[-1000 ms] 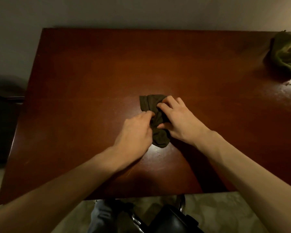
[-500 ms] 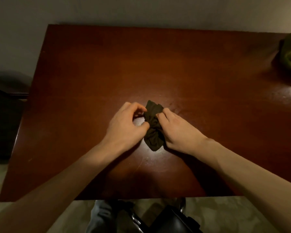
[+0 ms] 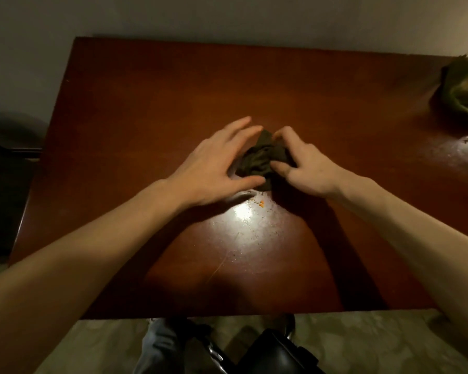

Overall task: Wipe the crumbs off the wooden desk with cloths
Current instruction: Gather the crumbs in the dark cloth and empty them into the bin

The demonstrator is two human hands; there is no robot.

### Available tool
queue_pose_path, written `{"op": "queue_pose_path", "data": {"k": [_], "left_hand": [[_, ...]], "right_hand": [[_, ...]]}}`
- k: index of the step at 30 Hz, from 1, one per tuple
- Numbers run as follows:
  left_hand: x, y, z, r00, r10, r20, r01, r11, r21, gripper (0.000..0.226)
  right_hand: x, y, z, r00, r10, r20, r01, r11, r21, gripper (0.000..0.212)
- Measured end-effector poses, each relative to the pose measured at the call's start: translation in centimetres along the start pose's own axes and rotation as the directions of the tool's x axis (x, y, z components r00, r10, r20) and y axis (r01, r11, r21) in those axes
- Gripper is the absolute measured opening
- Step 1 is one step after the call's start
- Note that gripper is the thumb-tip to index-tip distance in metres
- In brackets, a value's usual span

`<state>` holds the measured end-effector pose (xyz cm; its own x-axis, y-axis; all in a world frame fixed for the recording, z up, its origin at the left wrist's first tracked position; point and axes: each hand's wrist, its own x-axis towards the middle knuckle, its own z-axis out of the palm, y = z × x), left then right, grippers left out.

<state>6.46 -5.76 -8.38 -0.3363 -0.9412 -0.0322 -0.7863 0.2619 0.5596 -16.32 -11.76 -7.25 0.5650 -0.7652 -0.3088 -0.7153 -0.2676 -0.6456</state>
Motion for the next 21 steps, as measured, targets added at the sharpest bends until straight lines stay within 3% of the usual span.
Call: {"op": "queue_pose_path", "data": {"k": [2,4,7,10,15,18,21], "left_hand": [[1.1,0.3,0.5,0.992,0.100,0.079,-0.106,0.991,0.085,0.095],[1.3,0.0,0.8,0.983,0.135,0.123,-0.146,0.985,0.086,0.078],[0.8,-0.4,1.0,0.980,0.164,0.112,-0.173,0.982,0.072,0.046],[0.5,-0.1,1.2,0.983,0.167,0.079,-0.164,0.985,-0.051,0.029],[0.4,0.5,0.9,0.988,0.134,0.083,-0.116,0.974,-0.193,0.024],[-0.5,0.5,1.4,0.969,0.192,0.158,-0.183,0.981,-0.068,0.028],[-1.5,-0.3,2.3,0.946,0.220,0.238,-0.242,0.968,0.066,0.047]], "right_hand": [[0.0,-0.2,1.1,0.992,-0.119,0.048,0.123,0.987,-0.100,0.035],[-0.4,0.1,2.0,0.985,-0.171,0.034,0.174,0.971,-0.166,0.023],[-1.2,0.8,2.4,0.985,-0.168,-0.029,0.160,0.971,-0.180,0.004],[-1.9,0.7,2.4,0.990,-0.135,-0.046,0.129,0.985,-0.111,0.005],[-3.6,0.4,2.3,0.994,-0.105,-0.038,0.103,0.993,-0.053,0.015],[-4.6,1.3,2.9,0.974,-0.227,0.028,0.227,0.949,-0.219,0.016],[-5.8,2.0,3.7,0.939,-0.312,0.142,0.342,0.882,-0.325,0.038]]}}
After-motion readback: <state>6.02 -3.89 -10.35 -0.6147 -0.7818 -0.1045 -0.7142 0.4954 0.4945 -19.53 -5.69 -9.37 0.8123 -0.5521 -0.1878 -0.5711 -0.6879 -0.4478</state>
